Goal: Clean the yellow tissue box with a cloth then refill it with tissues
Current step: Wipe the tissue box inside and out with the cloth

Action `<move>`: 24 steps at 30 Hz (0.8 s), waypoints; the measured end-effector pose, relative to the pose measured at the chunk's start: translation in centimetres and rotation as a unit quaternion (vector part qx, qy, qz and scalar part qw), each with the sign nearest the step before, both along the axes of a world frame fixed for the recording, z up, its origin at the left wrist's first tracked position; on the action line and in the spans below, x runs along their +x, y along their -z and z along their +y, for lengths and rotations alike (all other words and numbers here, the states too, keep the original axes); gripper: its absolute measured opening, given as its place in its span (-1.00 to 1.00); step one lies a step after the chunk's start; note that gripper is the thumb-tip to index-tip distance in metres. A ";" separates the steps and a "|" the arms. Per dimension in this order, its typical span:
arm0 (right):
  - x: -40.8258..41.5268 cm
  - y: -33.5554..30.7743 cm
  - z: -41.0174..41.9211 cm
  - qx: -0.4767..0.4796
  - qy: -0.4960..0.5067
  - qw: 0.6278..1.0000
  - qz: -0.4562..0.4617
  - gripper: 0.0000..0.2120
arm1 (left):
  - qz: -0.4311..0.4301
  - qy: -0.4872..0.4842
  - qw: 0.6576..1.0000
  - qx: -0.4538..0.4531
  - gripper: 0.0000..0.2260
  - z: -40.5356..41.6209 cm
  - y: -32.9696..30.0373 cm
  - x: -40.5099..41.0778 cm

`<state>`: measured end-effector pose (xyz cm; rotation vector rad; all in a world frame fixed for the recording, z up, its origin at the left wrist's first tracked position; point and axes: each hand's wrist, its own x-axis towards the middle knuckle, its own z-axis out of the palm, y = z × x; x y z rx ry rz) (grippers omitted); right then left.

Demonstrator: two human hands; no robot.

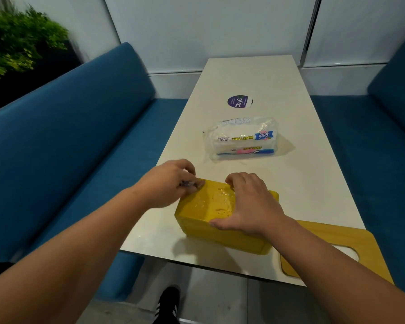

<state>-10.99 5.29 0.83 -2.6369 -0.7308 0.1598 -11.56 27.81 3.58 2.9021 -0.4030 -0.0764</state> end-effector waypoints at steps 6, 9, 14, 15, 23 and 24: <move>0.0 0.1 0.0 0.009 0.001 1.000 0.001 -0.07 | -0.021 0.097 0.995 0.028 -0.76 -0.3 0.9 -2.9; 0.1 0.1 0.0 0.005 -0.003 1.000 0.001 -0.08 | -0.019 0.087 0.996 0.027 -0.76 -0.5 0.6 -2.1; 0.0 0.2 0.0 0.008 0.004 1.000 -0.002 -0.07 | -0.052 0.018 0.998 0.035 -0.73 -1.2 1.4 -0.7; 0.0 0.1 0.0 0.008 0.006 1.000 0.002 -0.06 | -0.050 0.033 0.998 0.028 -0.74 -1.2 1.6 -1.5; 0.0 0.0 0.0 0.004 0.000 1.000 0.003 -0.06 | -0.066 0.007 0.998 0.009 -0.76 -1.0 1.6 -1.3; 0.0 0.0 0.0 0.004 0.001 1.000 0.004 -0.05 | -0.073 -0.005 0.997 0.017 -0.76 -1.1 1.5 -1.0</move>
